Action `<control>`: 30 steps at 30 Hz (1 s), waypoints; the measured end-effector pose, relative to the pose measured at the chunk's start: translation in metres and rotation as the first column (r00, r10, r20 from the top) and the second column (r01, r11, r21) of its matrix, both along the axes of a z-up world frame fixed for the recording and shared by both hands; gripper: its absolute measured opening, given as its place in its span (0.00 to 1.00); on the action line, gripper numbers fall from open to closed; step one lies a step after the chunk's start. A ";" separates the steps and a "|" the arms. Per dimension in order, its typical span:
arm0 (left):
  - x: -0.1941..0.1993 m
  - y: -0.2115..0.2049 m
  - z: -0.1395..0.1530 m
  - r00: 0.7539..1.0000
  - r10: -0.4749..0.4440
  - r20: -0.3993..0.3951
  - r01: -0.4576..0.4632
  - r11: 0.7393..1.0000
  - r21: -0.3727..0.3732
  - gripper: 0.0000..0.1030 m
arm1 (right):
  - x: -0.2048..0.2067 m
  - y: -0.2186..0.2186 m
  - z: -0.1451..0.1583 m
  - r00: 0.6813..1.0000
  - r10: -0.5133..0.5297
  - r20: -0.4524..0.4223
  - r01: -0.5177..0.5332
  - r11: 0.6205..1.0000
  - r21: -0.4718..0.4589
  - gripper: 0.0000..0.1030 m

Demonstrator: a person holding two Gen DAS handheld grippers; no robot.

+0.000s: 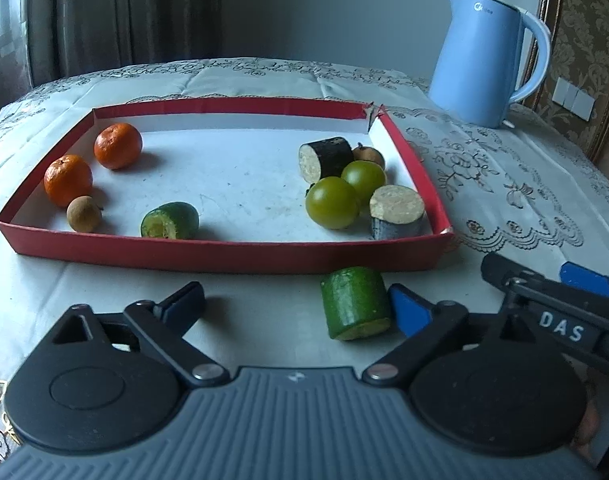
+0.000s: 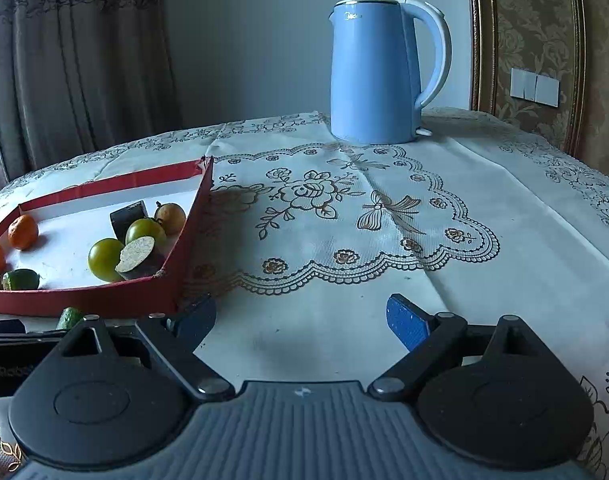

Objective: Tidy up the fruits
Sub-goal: 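Move the left gripper to the green cucumber piece and grasp it, then carry the cucumber piece into the tray and open the left gripper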

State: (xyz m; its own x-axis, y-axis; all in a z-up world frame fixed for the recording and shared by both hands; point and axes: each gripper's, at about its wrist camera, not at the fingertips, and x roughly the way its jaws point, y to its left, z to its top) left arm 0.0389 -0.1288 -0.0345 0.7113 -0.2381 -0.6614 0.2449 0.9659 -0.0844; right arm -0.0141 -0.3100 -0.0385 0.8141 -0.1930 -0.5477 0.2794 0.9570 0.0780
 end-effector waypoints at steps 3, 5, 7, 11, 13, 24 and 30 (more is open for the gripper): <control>-0.002 0.000 0.001 1.000 -0.017 0.007 0.017 1.000 -0.004 0.85 | 0.002 0.000 -0.001 1.000 -0.006 -0.012 0.006 1.000 0.001 0.90; -0.003 -0.001 0.002 0.999 -0.037 0.012 0.037 0.999 -0.011 0.76 | 0.002 -0.001 -0.002 1.000 -0.006 -0.019 0.006 1.000 0.002 0.90; -0.005 -0.001 0.002 0.998 -0.054 0.014 0.054 0.998 -0.016 0.71 | 0.003 -0.001 -0.003 1.000 -0.009 -0.026 0.009 1.000 0.001 0.90; -0.008 -0.001 0.003 0.996 -0.087 0.018 0.087 0.996 -0.033 0.59 | 0.005 -0.001 -0.003 0.999 -0.010 -0.037 0.011 1.000 0.003 0.90; -0.009 -0.001 0.003 0.995 -0.098 0.017 0.099 0.994 -0.042 0.53 | 0.005 -0.001 -0.004 0.999 -0.011 -0.041 0.011 1.000 0.003 0.90; -0.015 -0.004 0.004 0.986 -0.165 0.012 0.166 0.984 -0.069 0.29 | 0.008 0.000 -0.004 0.998 -0.005 -0.059 0.004 1.000 -0.002 0.93; -0.019 -0.002 0.004 0.985 -0.170 0.026 0.171 0.984 -0.053 0.28 | 0.008 0.000 -0.005 0.998 -0.003 -0.063 0.003 1.000 -0.004 0.93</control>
State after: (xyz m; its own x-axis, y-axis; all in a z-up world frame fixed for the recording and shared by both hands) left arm 0.0202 -0.1313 -0.0307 0.6709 -0.3923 -0.6293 0.4075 0.9040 -0.1292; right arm -0.0058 -0.3097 -0.0431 0.7775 -0.1976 -0.5970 0.2868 0.9563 0.0570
